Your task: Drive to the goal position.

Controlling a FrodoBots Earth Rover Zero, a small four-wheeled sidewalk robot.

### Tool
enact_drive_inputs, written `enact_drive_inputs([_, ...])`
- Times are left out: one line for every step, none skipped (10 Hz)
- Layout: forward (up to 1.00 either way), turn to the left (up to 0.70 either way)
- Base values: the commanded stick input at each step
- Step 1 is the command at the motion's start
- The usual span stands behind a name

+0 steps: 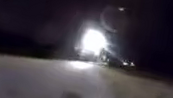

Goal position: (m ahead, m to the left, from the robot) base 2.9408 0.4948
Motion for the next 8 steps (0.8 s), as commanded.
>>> enact_drive_inputs([1.00, 0.00])
enact_drive_inputs([1.00, 0.00])
enact_drive_inputs([1.00, 0.00])
enact_drive_inputs([1.00, 0.00])
enact_drive_inputs([1.00, 0.00])
enact_drive_inputs([1.00, 0.00])
enact_drive_inputs([1.00, 0.00])
enact_drive_inputs([1.00, 0.00])
